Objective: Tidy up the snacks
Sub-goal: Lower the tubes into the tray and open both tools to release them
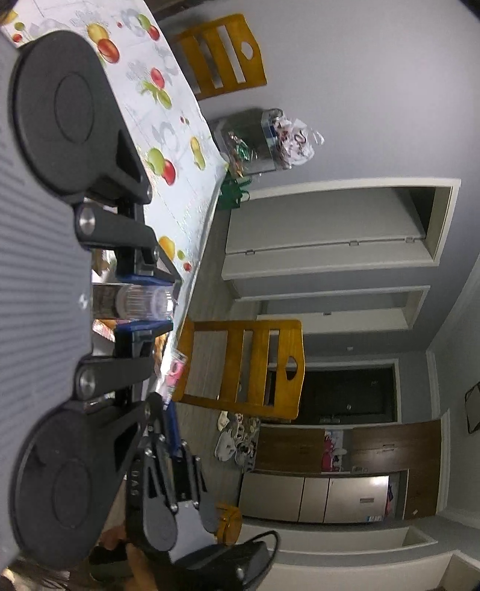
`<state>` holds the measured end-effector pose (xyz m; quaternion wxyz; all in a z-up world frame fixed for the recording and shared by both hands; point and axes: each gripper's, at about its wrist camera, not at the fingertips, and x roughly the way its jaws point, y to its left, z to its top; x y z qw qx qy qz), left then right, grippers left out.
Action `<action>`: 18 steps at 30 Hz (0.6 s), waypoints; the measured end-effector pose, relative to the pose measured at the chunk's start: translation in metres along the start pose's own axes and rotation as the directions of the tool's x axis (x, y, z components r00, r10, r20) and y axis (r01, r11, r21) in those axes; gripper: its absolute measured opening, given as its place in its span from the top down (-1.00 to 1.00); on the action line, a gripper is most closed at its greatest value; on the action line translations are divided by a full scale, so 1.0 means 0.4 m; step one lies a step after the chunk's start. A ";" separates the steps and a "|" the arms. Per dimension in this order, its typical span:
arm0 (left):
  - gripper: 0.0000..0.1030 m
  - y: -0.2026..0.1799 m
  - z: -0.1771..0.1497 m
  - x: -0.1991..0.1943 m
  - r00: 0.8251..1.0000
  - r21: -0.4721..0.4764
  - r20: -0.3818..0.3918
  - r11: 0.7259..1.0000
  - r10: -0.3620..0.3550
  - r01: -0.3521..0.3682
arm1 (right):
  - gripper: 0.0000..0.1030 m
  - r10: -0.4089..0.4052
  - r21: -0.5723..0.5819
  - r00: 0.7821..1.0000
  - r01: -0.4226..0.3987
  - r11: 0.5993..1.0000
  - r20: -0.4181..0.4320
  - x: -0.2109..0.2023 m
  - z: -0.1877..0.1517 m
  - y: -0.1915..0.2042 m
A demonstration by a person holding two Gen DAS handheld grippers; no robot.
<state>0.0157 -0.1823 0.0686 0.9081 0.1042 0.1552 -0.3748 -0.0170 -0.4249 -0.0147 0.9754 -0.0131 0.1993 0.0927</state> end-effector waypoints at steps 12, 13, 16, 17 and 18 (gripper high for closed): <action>0.70 -0.076 0.004 0.155 0.992 0.074 -0.108 0.995 -0.060 0.068 | 0.67 0.002 0.003 0.997 -0.002 1.000 -0.073 0.017 -0.055 -0.030; 0.70 -0.082 0.001 0.168 0.991 0.079 -0.118 0.994 -0.063 0.072 | 0.67 0.003 0.005 0.997 -0.003 1.000 -0.083 0.021 -0.058 -0.032; 0.70 -0.094 0.005 0.195 0.991 0.093 -0.115 0.993 -0.068 0.079 | 0.67 0.006 0.014 0.995 -0.005 1.000 -0.104 0.033 -0.067 -0.037; 0.70 -0.100 0.006 0.207 0.990 0.094 -0.118 0.992 -0.075 0.086 | 0.67 0.010 0.016 0.994 -0.008 1.000 -0.108 0.036 -0.070 -0.038; 0.70 -0.106 0.007 0.217 0.990 0.098 -0.120 0.991 -0.076 0.088 | 0.67 0.014 0.020 0.994 -0.012 1.000 -0.110 0.037 -0.073 -0.040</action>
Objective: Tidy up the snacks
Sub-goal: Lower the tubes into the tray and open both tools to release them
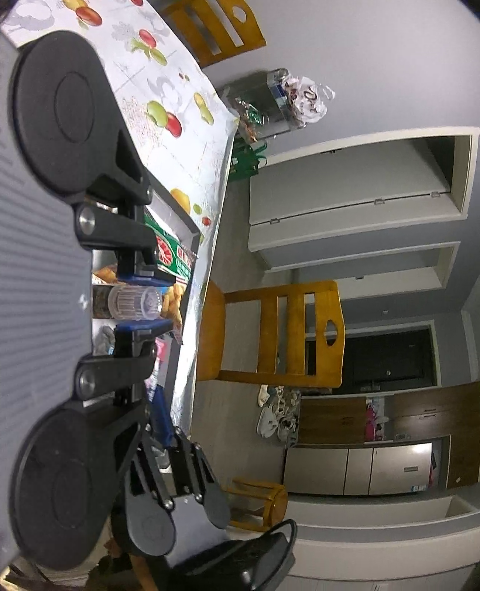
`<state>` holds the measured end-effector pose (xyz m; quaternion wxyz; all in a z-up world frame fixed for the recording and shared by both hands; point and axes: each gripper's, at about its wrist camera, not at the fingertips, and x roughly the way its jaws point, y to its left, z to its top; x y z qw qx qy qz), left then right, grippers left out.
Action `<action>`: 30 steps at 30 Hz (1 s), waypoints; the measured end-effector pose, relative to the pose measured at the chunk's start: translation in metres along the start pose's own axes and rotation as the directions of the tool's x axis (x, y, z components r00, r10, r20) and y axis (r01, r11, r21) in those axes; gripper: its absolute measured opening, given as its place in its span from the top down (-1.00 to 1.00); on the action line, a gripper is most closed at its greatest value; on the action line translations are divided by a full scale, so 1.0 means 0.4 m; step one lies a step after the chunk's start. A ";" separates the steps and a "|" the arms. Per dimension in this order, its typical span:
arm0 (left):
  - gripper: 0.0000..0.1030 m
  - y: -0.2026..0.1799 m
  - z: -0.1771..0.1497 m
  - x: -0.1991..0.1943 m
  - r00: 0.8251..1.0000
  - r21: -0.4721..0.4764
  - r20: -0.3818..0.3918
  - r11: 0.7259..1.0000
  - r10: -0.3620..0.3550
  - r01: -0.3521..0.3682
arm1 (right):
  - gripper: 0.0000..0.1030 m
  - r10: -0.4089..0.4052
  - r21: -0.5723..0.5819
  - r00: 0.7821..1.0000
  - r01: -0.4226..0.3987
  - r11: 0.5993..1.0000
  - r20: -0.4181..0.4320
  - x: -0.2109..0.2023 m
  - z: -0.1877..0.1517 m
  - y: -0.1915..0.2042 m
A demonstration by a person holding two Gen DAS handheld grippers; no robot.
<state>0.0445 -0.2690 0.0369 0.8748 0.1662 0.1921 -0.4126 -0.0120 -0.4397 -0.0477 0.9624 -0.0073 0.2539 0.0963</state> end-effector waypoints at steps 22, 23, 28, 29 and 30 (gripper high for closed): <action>0.57 -0.029 -0.055 0.191 0.990 -0.018 -0.131 0.998 -0.057 0.055 | 0.66 -0.032 0.069 0.999 0.034 0.997 -0.022 0.036 -0.004 -0.023; 0.56 -0.028 -0.060 0.193 0.989 -0.025 -0.139 0.998 -0.059 0.056 | 0.65 -0.032 0.071 0.999 0.033 0.997 -0.025 0.037 -0.004 -0.023; 0.17 -0.013 -0.078 0.202 0.985 -0.059 -0.164 0.998 -0.046 0.037 | 0.61 -0.050 0.077 0.998 0.052 0.996 -0.034 0.043 0.001 -0.022; -0.01 -0.010 -0.079 0.201 0.986 -0.062 -0.160 0.998 -0.040 0.031 | 0.61 -0.049 0.081 0.998 0.052 0.995 -0.034 0.044 0.003 -0.023; -0.07 -0.007 -0.080 0.196 0.987 -0.065 -0.154 0.998 -0.035 0.025 | 0.61 -0.046 0.085 0.998 0.048 0.995 -0.033 0.044 0.004 -0.023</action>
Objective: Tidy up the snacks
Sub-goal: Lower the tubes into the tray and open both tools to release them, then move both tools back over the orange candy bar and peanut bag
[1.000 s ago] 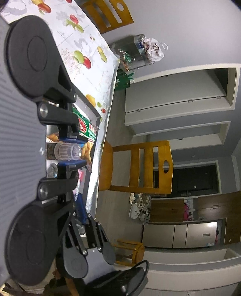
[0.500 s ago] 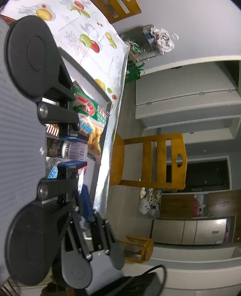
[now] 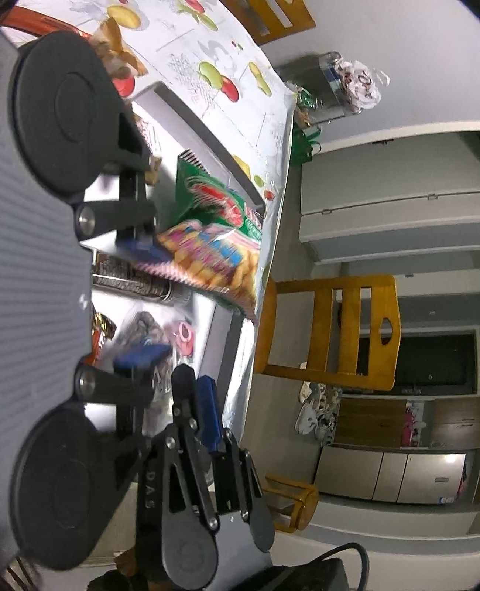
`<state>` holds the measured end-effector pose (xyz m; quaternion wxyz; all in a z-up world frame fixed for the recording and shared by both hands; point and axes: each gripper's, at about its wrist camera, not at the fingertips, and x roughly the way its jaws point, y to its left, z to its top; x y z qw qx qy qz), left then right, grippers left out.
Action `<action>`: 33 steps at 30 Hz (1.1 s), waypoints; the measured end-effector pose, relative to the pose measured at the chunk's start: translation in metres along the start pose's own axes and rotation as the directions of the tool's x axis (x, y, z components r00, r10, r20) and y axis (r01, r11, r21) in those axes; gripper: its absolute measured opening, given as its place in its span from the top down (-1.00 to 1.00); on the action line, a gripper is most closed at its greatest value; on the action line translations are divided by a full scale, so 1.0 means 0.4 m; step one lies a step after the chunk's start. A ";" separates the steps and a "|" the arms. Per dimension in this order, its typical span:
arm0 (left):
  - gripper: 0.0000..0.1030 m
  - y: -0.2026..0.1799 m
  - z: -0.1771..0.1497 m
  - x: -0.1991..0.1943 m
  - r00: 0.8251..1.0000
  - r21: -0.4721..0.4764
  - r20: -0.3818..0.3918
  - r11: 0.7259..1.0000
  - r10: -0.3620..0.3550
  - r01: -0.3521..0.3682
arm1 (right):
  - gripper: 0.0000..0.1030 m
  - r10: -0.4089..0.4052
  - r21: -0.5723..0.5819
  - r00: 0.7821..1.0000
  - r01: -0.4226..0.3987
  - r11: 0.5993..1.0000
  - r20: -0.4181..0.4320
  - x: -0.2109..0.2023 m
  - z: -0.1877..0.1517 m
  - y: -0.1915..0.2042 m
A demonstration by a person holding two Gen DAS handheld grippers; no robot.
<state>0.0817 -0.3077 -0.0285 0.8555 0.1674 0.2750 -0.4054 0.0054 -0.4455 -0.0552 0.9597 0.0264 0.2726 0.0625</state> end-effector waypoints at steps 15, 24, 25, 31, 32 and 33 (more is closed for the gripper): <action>-0.72 0.056 -0.061 -0.146 0.997 -0.033 0.061 0.998 0.052 -0.050 | -0.04 0.017 -0.022 1.000 -0.016 1.000 0.012 -0.020 0.019 0.050; -0.77 0.165 -0.134 -0.254 0.982 -0.118 0.066 0.978 0.178 -0.170 | -0.42 0.098 -0.045 0.995 -0.096 0.994 0.027 -0.012 0.083 0.155; -0.77 0.185 -0.143 -0.264 0.979 -0.134 0.063 0.973 0.196 -0.186 | -0.43 0.107 -0.055 0.994 -0.105 0.993 0.029 -0.009 0.090 0.171; -0.77 0.307 -0.196 -0.305 0.954 -0.219 0.028 0.933 0.298 -0.285 | -0.49 0.154 -0.097 0.988 -0.152 0.984 0.020 0.029 0.126 0.272; -0.77 0.326 -0.204 -0.306 0.950 -0.232 0.018 0.925 0.312 -0.300 | -0.49 0.160 -0.102 0.987 -0.157 0.982 0.017 0.037 0.130 0.286; -0.77 0.343 -0.213 -0.307 0.946 -0.243 0.008 0.918 0.324 -0.313 | -0.49 0.168 -0.108 0.986 -0.165 0.980 0.013 0.046 0.135 0.303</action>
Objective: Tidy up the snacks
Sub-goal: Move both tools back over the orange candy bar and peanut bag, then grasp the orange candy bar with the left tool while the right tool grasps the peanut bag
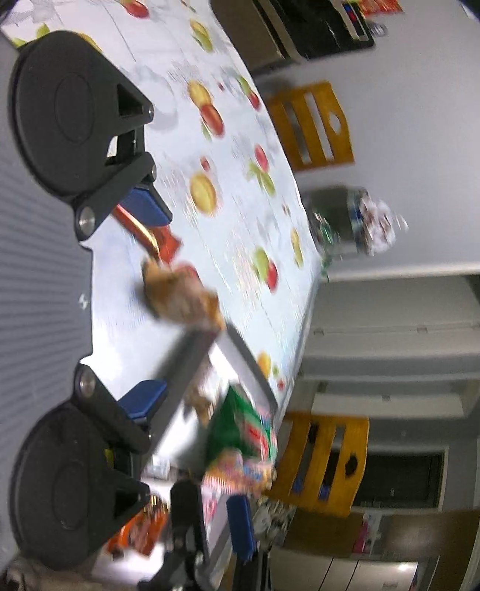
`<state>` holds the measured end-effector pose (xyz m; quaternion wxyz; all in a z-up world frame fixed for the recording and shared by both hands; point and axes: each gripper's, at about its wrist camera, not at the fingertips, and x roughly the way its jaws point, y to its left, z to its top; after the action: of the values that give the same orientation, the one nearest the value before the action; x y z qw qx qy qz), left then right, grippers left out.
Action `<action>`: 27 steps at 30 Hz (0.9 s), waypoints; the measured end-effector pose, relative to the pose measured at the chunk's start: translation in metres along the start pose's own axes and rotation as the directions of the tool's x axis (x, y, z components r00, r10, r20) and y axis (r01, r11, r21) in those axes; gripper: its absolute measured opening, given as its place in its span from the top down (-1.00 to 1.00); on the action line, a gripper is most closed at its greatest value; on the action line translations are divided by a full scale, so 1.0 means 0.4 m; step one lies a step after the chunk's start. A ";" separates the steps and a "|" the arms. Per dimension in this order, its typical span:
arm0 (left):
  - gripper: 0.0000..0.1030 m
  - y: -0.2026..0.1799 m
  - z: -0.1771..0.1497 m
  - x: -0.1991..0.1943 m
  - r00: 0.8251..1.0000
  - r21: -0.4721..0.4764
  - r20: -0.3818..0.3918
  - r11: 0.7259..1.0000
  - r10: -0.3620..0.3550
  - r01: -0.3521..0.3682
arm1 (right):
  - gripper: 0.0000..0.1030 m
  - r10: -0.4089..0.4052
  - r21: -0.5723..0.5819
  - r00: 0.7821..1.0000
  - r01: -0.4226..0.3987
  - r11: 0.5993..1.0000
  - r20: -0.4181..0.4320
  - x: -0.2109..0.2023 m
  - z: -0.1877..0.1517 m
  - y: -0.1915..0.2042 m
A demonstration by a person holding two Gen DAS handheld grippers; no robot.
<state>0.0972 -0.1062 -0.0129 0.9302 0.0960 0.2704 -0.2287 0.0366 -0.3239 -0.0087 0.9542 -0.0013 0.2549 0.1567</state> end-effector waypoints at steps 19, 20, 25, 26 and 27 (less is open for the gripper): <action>-0.77 0.134 -0.034 0.172 0.989 -0.053 -0.075 0.990 0.129 -0.133 | -0.51 0.025 0.082 0.988 -0.013 0.997 -0.155 0.238 0.067 0.075; -0.77 0.134 -0.036 0.181 0.989 -0.045 -0.077 0.990 0.129 -0.133 | -0.51 0.027 0.080 0.986 -0.014 0.997 -0.162 0.247 0.066 0.078; -0.77 0.141 -0.045 0.208 0.990 -0.027 -0.077 0.992 0.121 -0.124 | -0.58 0.000 0.052 0.986 0.009 0.999 -0.167 0.280 0.064 0.089; -0.77 0.143 -0.046 0.213 0.990 -0.026 -0.077 0.992 0.118 -0.121 | -0.58 -0.007 0.046 0.986 0.015 0.999 -0.167 0.285 0.065 0.090; -0.77 0.143 -0.048 0.218 0.990 -0.023 -0.077 0.993 0.114 -0.116 | -0.59 -0.013 0.041 0.986 0.020 0.999 -0.166 0.289 0.067 0.092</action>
<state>0.1812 -0.0829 -0.0735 0.9322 0.1071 0.3026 -0.1671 0.1336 -0.2523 -0.0388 0.9308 0.0041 0.3365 0.1428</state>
